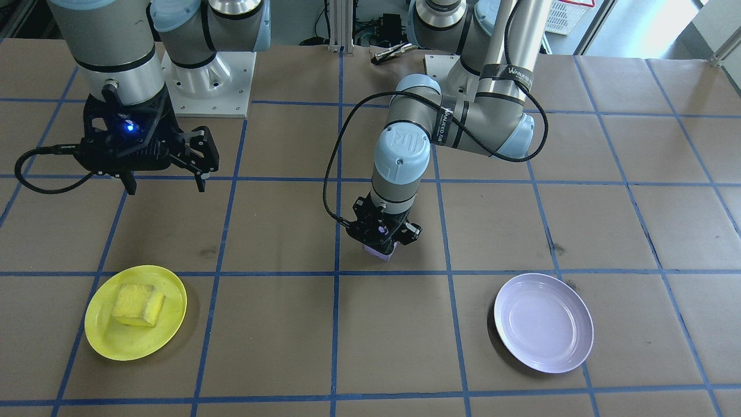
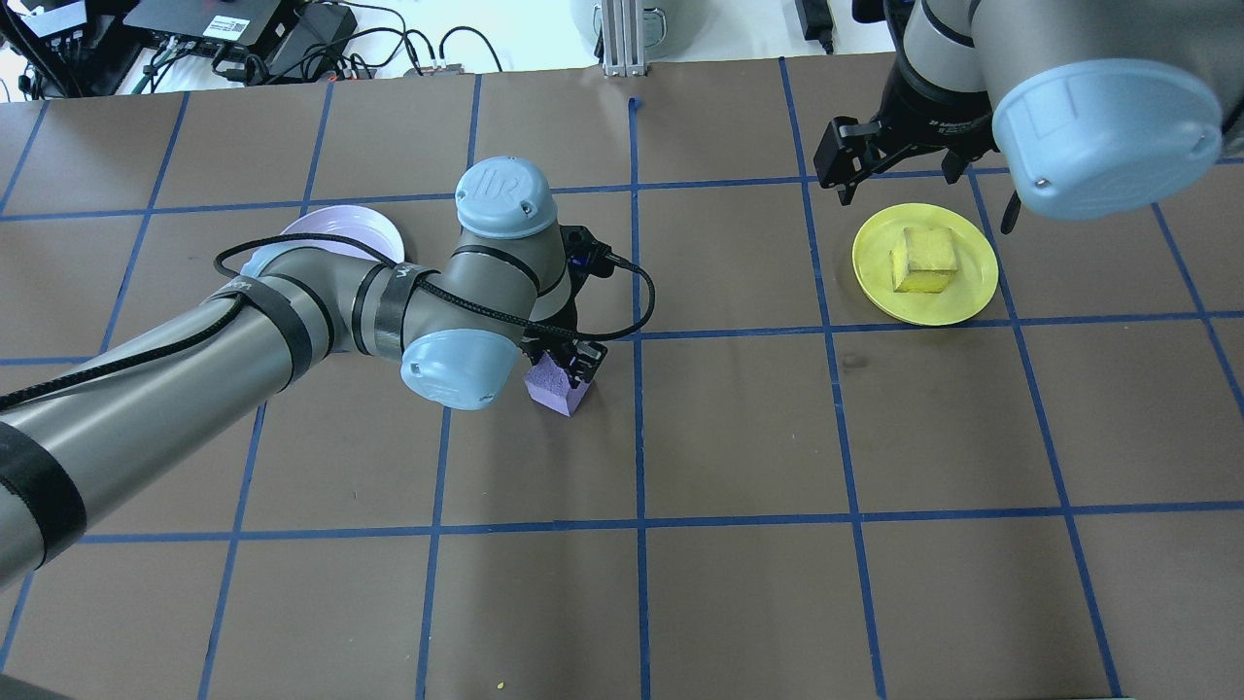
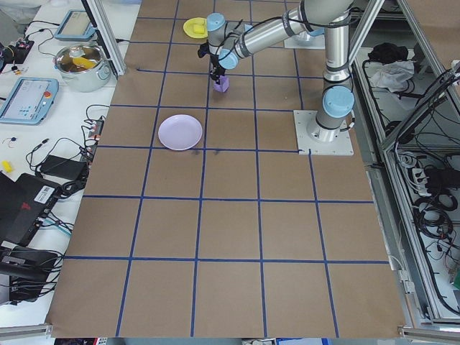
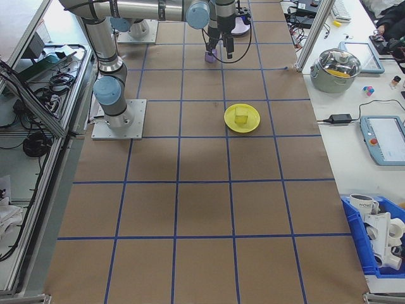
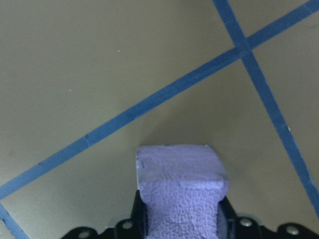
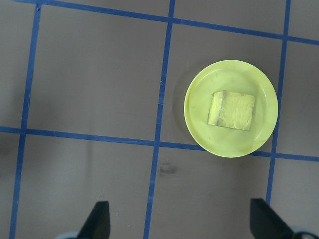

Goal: Sort blocks by color into plates

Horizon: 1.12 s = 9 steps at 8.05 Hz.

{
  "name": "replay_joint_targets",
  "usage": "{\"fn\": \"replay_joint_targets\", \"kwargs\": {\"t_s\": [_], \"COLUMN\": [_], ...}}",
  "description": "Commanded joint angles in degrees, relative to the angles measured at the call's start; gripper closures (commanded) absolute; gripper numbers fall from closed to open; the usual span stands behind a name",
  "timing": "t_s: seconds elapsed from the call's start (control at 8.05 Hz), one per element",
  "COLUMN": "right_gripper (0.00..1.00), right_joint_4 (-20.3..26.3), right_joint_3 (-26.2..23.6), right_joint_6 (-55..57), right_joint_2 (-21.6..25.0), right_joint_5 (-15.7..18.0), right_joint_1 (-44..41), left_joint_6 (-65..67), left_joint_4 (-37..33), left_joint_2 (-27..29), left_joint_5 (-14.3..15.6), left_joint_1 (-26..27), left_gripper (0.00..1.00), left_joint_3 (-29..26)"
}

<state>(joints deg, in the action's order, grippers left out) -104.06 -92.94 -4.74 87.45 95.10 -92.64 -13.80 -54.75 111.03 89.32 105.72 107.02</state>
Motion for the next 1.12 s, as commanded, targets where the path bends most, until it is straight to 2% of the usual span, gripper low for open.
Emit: {"fn": "replay_joint_targets", "kwargs": {"t_s": [0.0, 0.12, 0.25, 0.5, 0.62, 0.75, 0.87, 0.99], "right_gripper": [0.00, 0.00, 0.00, 0.00, 0.00, 0.00, 0.00, 0.00], "right_joint_4": [0.00, 0.00, 0.00, 0.00, 0.00, 0.00, 0.00, 0.00], "right_joint_3": [0.04, -0.05, -0.05, -0.05, -0.05, -0.05, -0.05, -0.05], "right_joint_6": [0.00, 0.08, 0.08, 0.00, 0.08, -0.09, 0.08, 0.00], "right_joint_2": [0.00, 0.00, 0.00, 0.00, 0.00, 0.00, 0.00, 0.00], "right_joint_5": [-0.09, -0.09, -0.09, -0.09, -0.09, -0.01, -0.09, -0.09], "right_joint_1": [0.00, 0.00, 0.00, 0.00, 0.00, 0.00, 0.00, 0.00], "left_joint_6": [-1.75, -1.75, -1.75, -1.84, -1.14, -0.96, -0.44, -0.61], "left_joint_4": [-1.14, -3.06, -8.56, -21.04, -24.84, -25.31, -24.88, -24.79], "left_joint_2": [-0.12, -0.64, -1.86, -1.44, -0.56, -0.21, -0.03, 1.28], "left_joint_5": [-0.02, -0.02, 0.07, 0.24, 0.42, 0.59, 1.73, 5.65], "left_joint_1": [-1.99, -3.66, -5.24, -9.98, -11.74, -12.89, -16.30, -21.12], "left_gripper": [0.79, 0.79, 0.78, 0.77, 0.74, 0.74, 0.75, 0.75], "left_joint_3": [-1.19, -2.67, -6.08, -19.84, -25.83, -28.59, -28.96, -29.06]}}
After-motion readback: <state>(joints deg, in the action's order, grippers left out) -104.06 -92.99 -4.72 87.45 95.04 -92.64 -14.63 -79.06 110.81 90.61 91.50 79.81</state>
